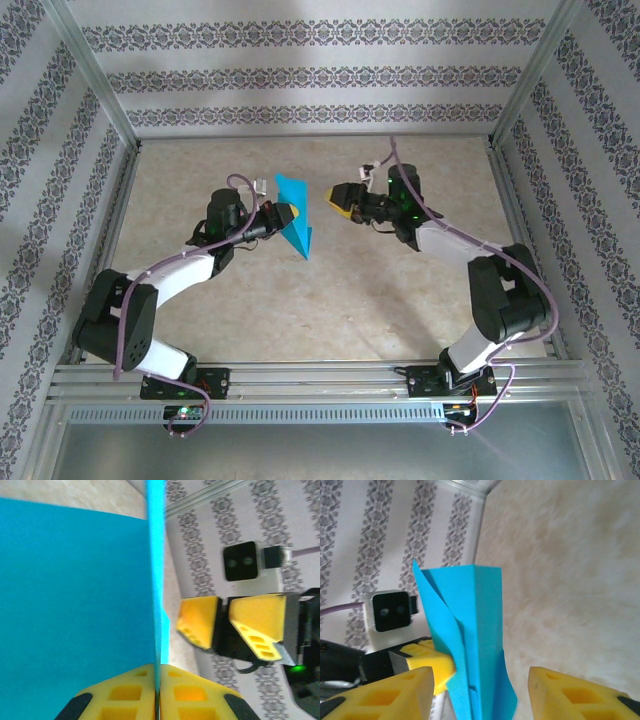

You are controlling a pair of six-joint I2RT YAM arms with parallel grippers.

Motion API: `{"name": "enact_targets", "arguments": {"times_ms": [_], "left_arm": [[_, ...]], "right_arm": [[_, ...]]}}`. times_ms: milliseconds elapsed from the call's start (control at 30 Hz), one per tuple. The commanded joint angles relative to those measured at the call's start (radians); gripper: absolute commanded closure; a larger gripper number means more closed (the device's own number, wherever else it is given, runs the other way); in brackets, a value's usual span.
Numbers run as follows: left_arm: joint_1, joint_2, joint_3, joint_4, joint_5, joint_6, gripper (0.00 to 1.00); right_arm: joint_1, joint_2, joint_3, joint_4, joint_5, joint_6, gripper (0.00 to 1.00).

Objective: Fold a paper plane with a square sheet of paper (pick it up from the middle)
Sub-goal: Turn over the paper at the center of the table.

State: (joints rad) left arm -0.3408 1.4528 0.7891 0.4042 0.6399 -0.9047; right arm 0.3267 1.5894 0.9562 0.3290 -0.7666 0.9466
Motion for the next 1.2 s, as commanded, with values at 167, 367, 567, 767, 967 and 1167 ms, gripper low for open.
{"name": "enact_targets", "arguments": {"times_ms": [167, 367, 567, 767, 967, 1167], "left_arm": [[-0.061, -0.003, 0.362, -0.915, -0.503, 0.475, 0.91], [-0.157, 0.21, 0.618, -1.256, -0.934, 0.562, 0.9], [-0.225, 0.464, 0.824, -1.471, -1.21, 0.535, 0.9], [-0.296, 0.655, 0.948, -1.559, -1.33, 0.51, 0.9], [-0.356, 0.793, 1.025, -1.611, -1.391, 0.485, 0.9], [-0.388, 0.879, 1.065, -1.629, -1.38, 0.465, 0.87]], "right_arm": [[-0.041, -0.185, -0.017, -0.352, 0.314, -0.306, 0.41], [-0.044, -0.253, -0.049, -0.431, 0.472, -0.348, 0.36], [-0.047, -0.288, -0.079, -0.459, 0.541, -0.354, 0.34], [-0.056, -0.293, -0.1, -0.462, 0.555, -0.348, 0.34], [-0.07, -0.292, -0.118, -0.46, 0.555, -0.338, 0.34], [-0.083, -0.289, -0.138, -0.451, 0.552, -0.322, 0.34]]}}
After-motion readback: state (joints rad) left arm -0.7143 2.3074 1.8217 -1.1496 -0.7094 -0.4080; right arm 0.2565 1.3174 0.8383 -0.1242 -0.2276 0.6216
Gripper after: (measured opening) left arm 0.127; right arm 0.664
